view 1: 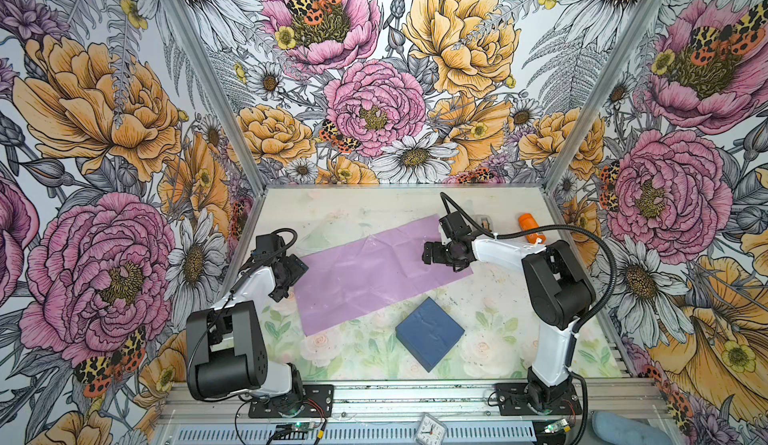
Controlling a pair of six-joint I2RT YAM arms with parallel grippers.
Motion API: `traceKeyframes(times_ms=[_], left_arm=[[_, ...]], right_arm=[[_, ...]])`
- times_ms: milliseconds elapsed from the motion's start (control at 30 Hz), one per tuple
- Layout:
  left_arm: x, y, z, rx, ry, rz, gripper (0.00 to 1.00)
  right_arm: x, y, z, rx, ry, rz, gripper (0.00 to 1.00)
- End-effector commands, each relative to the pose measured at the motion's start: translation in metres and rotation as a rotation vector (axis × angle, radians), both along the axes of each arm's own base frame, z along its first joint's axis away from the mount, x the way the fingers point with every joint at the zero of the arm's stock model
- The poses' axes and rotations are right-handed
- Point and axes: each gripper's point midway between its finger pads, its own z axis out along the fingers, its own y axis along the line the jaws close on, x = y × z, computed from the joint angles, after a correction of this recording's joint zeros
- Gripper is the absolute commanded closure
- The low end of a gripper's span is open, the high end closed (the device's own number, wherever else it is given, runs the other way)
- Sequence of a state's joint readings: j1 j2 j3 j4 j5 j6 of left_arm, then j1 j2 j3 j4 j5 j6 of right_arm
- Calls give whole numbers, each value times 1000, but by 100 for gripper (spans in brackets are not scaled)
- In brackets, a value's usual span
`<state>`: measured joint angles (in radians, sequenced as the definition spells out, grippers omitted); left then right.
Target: Wrap the gift box in paper
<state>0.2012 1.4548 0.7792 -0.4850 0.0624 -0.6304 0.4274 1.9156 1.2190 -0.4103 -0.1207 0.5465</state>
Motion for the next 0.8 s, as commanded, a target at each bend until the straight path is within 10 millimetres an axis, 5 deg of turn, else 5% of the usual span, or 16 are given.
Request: traceKeyframes(times_ms=[0, 367, 600, 767], left_arm=[[15, -10, -1, -39, -42, -30, 17], [48, -29, -12, -25, -40, -107, 19], [100, -40, -14, -18, -57, -188, 20], [135, -57, -14, -17, -67, -256, 21]], right_arm=[[-25, -25, -19, -60, 93, -75, 2], [-37, -28, 10, 43, 47, -211, 2], [-31, -45, 65, 119, -73, -234, 2], [-29, -61, 71, 130, -78, -251, 2]])
